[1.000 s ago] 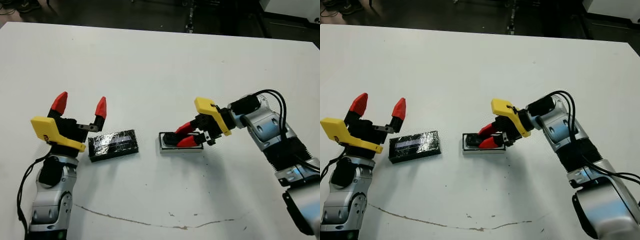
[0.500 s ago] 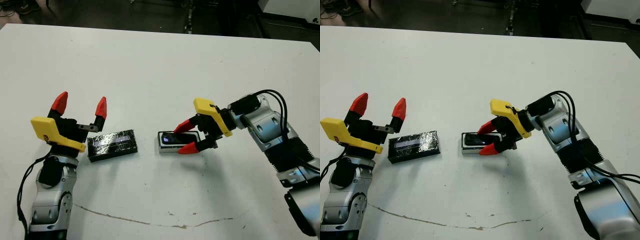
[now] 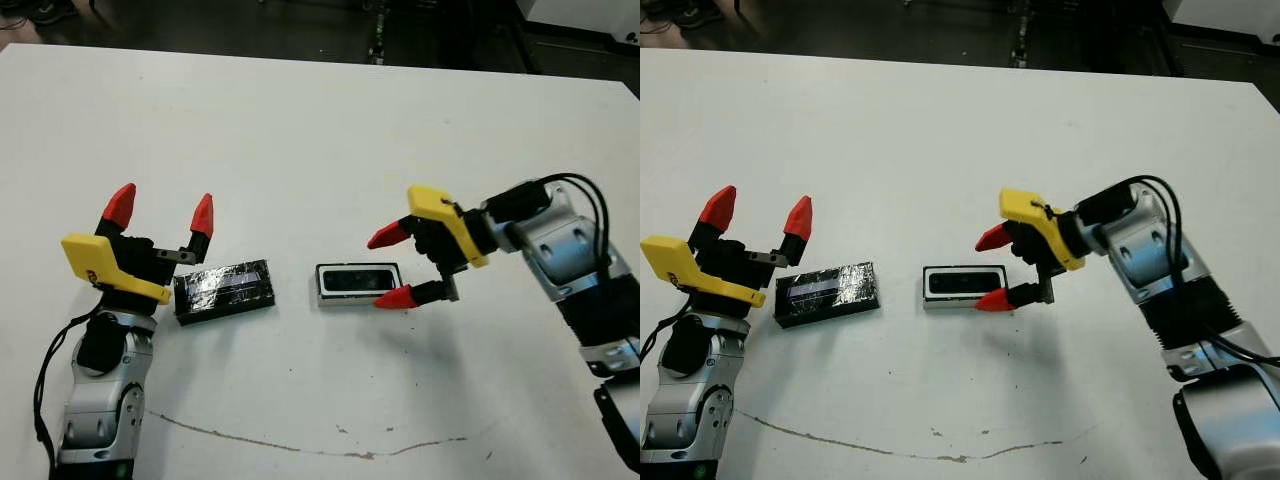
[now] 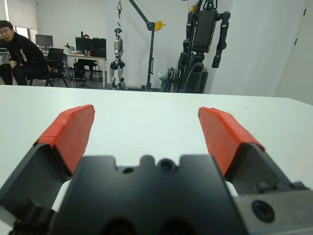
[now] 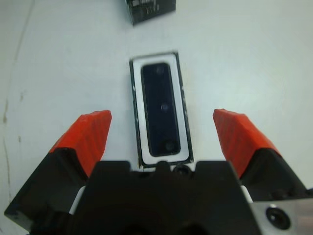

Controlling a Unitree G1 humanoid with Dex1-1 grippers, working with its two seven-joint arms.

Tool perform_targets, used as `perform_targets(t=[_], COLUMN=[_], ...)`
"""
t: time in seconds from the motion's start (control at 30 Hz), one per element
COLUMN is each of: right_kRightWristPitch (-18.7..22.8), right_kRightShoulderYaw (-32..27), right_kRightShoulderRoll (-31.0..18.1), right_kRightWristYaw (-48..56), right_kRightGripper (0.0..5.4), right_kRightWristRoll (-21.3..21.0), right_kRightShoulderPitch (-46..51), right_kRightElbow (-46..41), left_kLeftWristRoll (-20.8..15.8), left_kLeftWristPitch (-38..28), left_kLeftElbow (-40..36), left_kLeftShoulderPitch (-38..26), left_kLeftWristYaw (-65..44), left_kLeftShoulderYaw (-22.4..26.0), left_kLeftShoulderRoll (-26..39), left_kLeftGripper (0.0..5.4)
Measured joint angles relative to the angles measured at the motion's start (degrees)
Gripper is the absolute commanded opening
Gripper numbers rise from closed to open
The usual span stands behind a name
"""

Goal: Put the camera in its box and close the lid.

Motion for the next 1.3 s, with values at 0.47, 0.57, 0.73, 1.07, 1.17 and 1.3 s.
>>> perform_targets(t=[0.47, 0.57, 0.73, 1.07, 1.17, 1.3], right_kRightWristPitch=[6.2, 3.3, -3.2, -9.9, -11.4, -12.5], right_kRightShoulderYaw=[-23.1, -26.7, -30.3, -32.9, -31.7, -30.4], right_kRightShoulderRoll=[6.9, 10.5, 14.0, 24.4, 25.9, 26.0], right_kRightWristYaw=[-25.5, -35.9, -49.8, -65.1, -68.2, -70.9], right_kRightGripper=[4.73, 4.24, 3.44, 1.85, 1.32, 0.65], right_kRightWristRoll=[15.0, 14.1, 10.2, 10.4, 8.8, 5.9], right_kRightShoulderPitch=[13.2, 21.1, 32.2, 47.4, 49.4, 49.9], right_kRightElbow=[-15.0, -20.4, -27.9, -36.9, -37.8, -37.9], left_kLeftWristRoll=[0.2, 0.4, 1.1, -6.1, -9.9, -13.9], left_kLeftWristPitch=[0.6, 1.1, 1.1, 9.4, 14.9, 22.9], left_kLeftElbow=[-0.7, -1.8, -3.3, -10.9, -12.5, -13.6], left_kLeftShoulderPitch=[-0.1, -0.2, -0.3, -0.2, -0.8, -3.1], left_kLeftWristYaw=[0.0, -0.6, -2.4, -13.9, -19.5, -26.0], left_kLeftShoulderYaw=[0.1, 0.5, 1.4, 4.7, 5.9, 6.4], left_kLeftShoulderRoll=[0.4, 2.2, 5.6, 18.4, 24.9, 33.1], left_kLeftGripper=[5.4, 5.4, 5.4, 5.4, 5.4, 5.4])
